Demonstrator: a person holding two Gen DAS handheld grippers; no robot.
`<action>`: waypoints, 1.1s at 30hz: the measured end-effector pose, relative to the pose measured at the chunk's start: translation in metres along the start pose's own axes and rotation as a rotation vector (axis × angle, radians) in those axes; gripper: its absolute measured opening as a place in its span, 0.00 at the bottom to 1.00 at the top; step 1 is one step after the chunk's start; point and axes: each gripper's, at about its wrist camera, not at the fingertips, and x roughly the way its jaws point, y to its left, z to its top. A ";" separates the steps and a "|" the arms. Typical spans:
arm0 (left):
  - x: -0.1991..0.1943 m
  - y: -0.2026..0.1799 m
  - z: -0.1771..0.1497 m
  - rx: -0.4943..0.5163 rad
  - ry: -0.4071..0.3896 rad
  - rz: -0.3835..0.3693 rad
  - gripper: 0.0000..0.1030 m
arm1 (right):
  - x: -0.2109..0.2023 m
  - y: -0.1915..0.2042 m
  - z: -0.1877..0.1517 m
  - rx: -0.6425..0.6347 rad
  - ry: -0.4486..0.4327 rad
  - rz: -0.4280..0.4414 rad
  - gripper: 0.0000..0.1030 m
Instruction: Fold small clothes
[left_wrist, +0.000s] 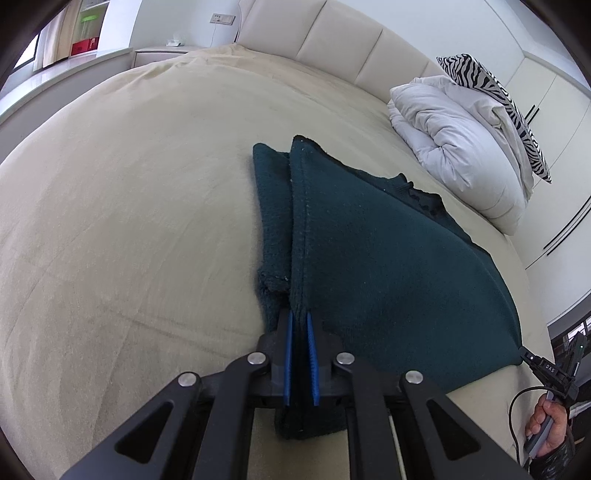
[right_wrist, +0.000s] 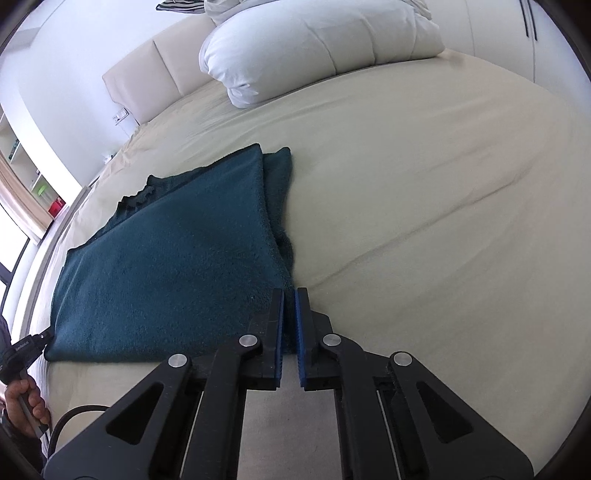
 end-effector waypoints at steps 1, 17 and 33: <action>0.000 0.000 0.001 0.008 0.004 0.001 0.10 | 0.004 -0.002 -0.002 0.003 0.012 -0.002 0.04; -0.048 -0.016 0.017 0.027 -0.107 0.038 0.39 | -0.007 0.004 0.009 0.002 0.053 -0.030 0.14; 0.093 -0.063 0.089 0.154 -0.057 0.121 0.45 | 0.108 0.155 0.090 -0.100 0.139 0.416 0.62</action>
